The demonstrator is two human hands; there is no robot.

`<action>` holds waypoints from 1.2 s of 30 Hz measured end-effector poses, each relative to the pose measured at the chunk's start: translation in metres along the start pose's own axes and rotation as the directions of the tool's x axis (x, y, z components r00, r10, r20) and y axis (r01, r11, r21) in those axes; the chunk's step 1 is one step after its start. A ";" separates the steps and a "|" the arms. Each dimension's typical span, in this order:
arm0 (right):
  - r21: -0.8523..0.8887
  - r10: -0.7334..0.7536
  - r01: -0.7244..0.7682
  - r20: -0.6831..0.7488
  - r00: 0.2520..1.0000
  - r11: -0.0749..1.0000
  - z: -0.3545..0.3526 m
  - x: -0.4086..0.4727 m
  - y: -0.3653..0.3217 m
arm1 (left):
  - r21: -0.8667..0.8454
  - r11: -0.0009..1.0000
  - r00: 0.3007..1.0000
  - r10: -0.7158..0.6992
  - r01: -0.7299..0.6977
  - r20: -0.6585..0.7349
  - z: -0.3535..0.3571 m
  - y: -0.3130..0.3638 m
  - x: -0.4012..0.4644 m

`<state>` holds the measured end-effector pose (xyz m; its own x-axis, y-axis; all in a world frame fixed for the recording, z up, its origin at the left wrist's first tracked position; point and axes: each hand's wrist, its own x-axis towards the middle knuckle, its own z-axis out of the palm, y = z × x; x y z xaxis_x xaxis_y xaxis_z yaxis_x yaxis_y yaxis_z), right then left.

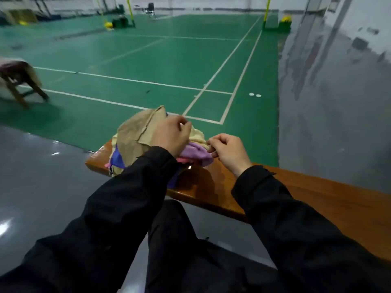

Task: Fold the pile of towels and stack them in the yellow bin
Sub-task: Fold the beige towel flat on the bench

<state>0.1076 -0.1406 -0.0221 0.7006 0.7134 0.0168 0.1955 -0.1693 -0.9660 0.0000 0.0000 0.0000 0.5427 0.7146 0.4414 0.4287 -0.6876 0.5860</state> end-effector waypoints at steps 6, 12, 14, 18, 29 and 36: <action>0.023 0.022 -0.024 0.083 0.996 0.999 0.017 -0.017 0.000 | 0.406 0.848 0.927 -0.376 0.341 0.006 -0.033 -0.063 0.041; 0.024 0.041 -0.044 0.086 0.995 0.999 0.004 -0.021 0.003 | 0.332 0.927 0.973 -0.216 0.177 0.085 -0.031 -0.079 0.034; 0.023 0.043 -0.045 0.080 0.996 0.999 -0.003 -0.024 0.002 | 0.286 0.946 0.985 -0.170 0.151 0.043 -0.033 -0.073 0.033; -0.032 -0.076 0.075 -0.024 0.997 0.997 -0.025 -0.029 -0.008 | -0.037 0.998 0.995 0.049 -0.052 -0.083 -0.043 -0.035 0.043; -0.085 -0.489 0.496 0.087 0.868 0.864 -0.132 -0.036 -0.086 | -0.390 0.715 0.750 0.656 -0.581 0.086 -0.053 0.156 0.026; -0.361 -0.199 0.221 0.099 0.975 0.906 -0.175 -0.042 -0.050 | -0.462 0.770 0.783 0.580 -0.440 0.222 0.012 0.159 0.018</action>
<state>0.1884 -0.2809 0.0710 0.5765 0.7964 0.1830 0.5796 -0.2407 -0.7786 0.0861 -0.0983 0.0931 0.8346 0.1320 0.5348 -0.2422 -0.7841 0.5714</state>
